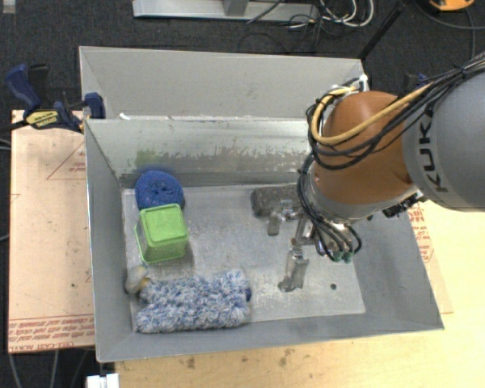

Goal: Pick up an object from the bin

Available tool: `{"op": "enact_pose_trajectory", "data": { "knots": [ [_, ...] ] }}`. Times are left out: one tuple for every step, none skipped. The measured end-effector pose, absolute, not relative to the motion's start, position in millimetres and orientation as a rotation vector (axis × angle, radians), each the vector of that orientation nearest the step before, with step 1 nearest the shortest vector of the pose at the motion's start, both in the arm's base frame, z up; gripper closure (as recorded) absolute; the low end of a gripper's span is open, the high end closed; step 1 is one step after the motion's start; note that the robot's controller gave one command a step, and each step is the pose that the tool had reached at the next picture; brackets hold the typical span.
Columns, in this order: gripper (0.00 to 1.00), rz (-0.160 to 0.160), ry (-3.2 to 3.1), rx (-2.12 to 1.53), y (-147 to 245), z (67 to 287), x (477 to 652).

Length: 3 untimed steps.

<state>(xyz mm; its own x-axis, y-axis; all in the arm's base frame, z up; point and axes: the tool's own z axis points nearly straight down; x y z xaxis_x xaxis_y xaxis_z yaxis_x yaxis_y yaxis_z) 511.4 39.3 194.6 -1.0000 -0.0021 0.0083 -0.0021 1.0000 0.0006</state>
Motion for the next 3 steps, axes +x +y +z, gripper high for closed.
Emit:
{"op": "enact_pose_trajectory", "data": {
  "knots": [
    [0.0,-0.002,-3.142,0.002,39.1,199.0,512.9],
    [0.0,0.0,-3.149,0.078,69.5,164.2,519.8],
    [0.0,-0.003,-3.142,0.137,100.7,114.3,507.5]
  ]
}}
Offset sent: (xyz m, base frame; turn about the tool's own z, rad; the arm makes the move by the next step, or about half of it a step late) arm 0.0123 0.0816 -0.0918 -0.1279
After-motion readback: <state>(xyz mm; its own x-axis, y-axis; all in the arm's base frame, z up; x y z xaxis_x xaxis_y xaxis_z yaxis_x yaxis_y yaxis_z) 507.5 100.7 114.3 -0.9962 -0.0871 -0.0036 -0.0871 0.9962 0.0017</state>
